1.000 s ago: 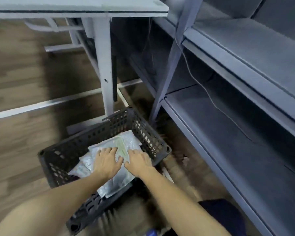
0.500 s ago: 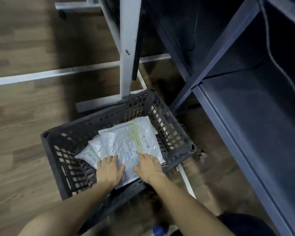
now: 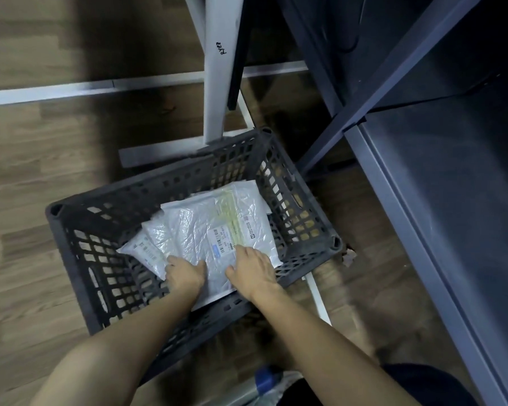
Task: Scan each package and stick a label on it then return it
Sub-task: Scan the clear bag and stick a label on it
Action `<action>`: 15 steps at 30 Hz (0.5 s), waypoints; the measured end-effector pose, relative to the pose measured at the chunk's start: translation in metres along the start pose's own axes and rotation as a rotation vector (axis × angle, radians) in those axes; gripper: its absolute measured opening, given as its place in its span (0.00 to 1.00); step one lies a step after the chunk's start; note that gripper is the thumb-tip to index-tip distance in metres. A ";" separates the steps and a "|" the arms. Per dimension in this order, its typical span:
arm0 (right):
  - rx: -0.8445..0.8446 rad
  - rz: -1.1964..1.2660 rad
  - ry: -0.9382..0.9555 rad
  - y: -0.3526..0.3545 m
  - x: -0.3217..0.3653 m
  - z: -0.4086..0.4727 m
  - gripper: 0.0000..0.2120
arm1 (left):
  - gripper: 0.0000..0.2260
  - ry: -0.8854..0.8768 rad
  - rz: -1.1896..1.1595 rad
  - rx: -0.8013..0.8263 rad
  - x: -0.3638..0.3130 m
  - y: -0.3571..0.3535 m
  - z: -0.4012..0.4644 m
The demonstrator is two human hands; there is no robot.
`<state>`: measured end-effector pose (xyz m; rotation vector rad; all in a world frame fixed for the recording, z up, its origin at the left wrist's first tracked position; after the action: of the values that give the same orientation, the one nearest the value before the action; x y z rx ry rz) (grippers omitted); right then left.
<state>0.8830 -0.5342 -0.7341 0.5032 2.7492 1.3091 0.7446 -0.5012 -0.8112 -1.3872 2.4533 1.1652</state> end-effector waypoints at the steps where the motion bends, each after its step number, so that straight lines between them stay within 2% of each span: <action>1: -0.001 0.004 -0.003 0.000 -0.002 0.000 0.24 | 0.33 0.072 -0.063 -0.013 0.001 -0.003 0.001; 3: -0.006 0.016 -0.010 0.000 -0.005 -0.001 0.23 | 0.34 0.146 -0.105 -0.028 0.001 -0.006 0.002; 8: -0.035 0.053 -0.028 0.004 -0.014 -0.004 0.20 | 0.28 0.160 -0.207 0.043 0.004 -0.005 0.009; 11: -0.052 0.081 -0.040 0.009 -0.018 -0.009 0.20 | 0.27 0.093 -0.309 0.127 0.000 0.002 0.007; 15: -0.077 0.111 -0.044 0.024 -0.020 -0.019 0.19 | 0.32 0.026 -0.405 0.200 -0.016 0.014 -0.001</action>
<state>0.9042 -0.5405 -0.7056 0.6783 2.6589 1.4029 0.7432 -0.4869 -0.7954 -1.7312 2.0905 0.7938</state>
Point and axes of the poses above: each hand's wrist, its own z-axis towards the middle knuckle, its own y-axis out of the back of the hand, x = y × z, the point moved 4 cm from there along z, towards the middle knuckle, and after that the axes turned 9 degrees about -z, right-handed, at the moved point
